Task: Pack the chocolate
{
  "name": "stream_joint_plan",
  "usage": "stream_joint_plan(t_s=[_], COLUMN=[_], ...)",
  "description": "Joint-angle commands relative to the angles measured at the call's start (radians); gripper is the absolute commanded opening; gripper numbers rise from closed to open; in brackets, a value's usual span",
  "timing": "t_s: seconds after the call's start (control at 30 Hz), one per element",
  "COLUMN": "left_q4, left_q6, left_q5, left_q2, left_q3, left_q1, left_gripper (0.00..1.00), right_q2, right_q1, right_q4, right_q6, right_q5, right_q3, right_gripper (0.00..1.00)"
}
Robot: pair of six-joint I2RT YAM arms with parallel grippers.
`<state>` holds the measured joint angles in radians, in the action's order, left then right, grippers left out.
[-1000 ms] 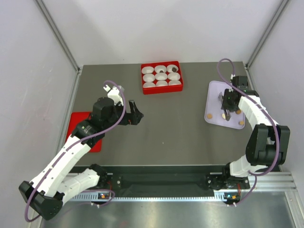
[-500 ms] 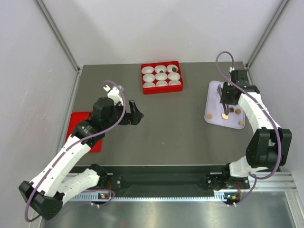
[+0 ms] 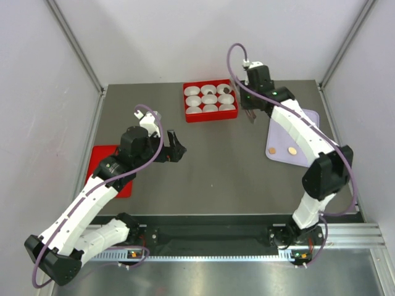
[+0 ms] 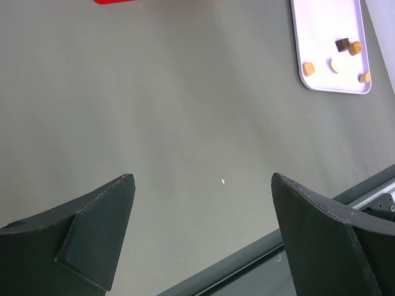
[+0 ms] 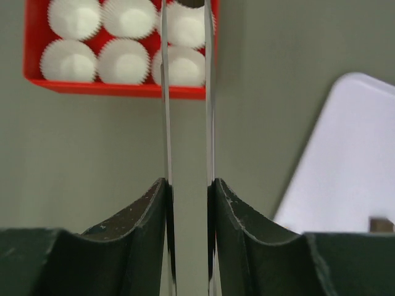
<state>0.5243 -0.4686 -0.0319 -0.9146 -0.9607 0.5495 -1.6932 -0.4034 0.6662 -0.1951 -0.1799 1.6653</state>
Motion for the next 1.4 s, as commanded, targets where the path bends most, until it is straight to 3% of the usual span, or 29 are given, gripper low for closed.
stream_joint_plan(t_s=[0.0, 0.33, 0.87, 1.37], left_q4=[-0.034, -0.015, -0.052, -0.052], left_q6=[0.019, 0.022, 0.041, 0.068], left_q5=[0.016, 0.024, 0.104, 0.171], left_q2=[0.008, 0.013, -0.056, -0.076], left_q3=[-0.021, -0.036, -0.039, -0.069], left_q1=[0.000, 0.000, 0.000, 0.000], left_gripper=[0.97, 0.97, 0.96, 0.96], right_q2=[-0.109, -0.310, -0.414, -0.580], right_q1=[-0.063, -0.106, -0.129, -0.184], right_q4=[-0.076, -0.292, -0.379, -0.453], right_q6=[-0.006, 0.019, 0.043, 0.051], right_q5=[-0.033, 0.019, 0.105, 0.117], right_q3=[0.138, 0.237, 0.244, 0.376], right_gripper=[0.29, 0.29, 0.30, 0.31])
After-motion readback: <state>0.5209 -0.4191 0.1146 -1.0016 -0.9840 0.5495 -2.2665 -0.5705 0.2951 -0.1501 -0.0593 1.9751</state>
